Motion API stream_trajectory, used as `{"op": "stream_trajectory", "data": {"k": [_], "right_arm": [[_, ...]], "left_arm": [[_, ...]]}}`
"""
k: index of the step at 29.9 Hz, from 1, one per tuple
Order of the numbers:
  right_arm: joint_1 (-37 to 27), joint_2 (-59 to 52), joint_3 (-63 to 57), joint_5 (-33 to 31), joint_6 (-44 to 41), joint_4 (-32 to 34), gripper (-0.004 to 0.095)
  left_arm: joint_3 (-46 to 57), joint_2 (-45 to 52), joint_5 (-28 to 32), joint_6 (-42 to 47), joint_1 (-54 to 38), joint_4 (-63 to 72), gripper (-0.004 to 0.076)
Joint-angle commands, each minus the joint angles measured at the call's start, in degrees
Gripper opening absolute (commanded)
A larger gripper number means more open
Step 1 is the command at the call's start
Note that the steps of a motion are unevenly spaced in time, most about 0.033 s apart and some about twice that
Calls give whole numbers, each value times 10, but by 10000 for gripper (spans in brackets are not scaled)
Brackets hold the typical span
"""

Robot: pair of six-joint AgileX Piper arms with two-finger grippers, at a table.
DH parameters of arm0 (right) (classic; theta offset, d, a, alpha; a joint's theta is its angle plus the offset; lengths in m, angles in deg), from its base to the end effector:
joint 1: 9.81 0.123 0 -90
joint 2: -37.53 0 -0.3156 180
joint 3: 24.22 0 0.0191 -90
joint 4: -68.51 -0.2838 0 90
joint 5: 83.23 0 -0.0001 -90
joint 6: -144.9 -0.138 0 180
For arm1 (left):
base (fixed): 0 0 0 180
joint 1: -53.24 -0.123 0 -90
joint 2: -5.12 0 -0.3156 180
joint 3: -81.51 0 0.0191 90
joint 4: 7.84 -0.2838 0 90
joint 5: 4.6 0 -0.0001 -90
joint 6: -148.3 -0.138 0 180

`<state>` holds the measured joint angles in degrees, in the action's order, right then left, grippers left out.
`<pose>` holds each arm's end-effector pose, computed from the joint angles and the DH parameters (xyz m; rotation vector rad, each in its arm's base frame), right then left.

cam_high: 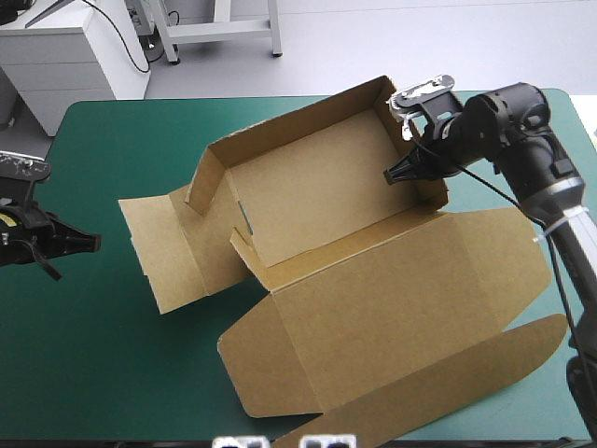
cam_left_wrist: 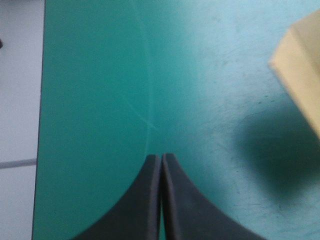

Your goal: Fold the box

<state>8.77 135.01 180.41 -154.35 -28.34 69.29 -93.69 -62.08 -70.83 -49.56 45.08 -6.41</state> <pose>0.3681 0.1219 0.4262 -0.5516 2.4526 0.0663 0.2316 0.0300 0.4169 0.2030 2.4112 0.1764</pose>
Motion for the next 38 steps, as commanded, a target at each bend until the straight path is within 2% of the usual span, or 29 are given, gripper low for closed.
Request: {"op": "stream_trajectory", "data": {"k": [1, 10, 14, 18, 22, 27, 30, 38], "right_arm": [[-2, -59, 20, -5, 3, 17, -20], [-2, -106, 20, -5, -6, 48, -20], [-2, -112, 20, -5, -13, 48, -20], [-2, -112, 20, -5, -17, 47, -20], [-2, -112, 20, -5, -19, 47, -20], [-2, -112, 20, 9, -23, 44, -20], [-2, -112, 20, 13, -24, 42, -20], [-2, -112, 20, 31, -34, 47, -20]], "left_arm": [[36, 7, 78, 33, -8, -21, -9], [178, -15, 258, 32, -8, 47, -8], [205, -46, 299, 28, -8, 110, -8], [206, -79, 311, -69, -8, 291, -8], [206, -106, 274, -272, -8, 497, -9], [206, -144, 169, -410, -8, 698, -9], [206, -164, 106, -465, -8, 770, -9], [206, -178, -54, -525, -8, 904, -9]]}}
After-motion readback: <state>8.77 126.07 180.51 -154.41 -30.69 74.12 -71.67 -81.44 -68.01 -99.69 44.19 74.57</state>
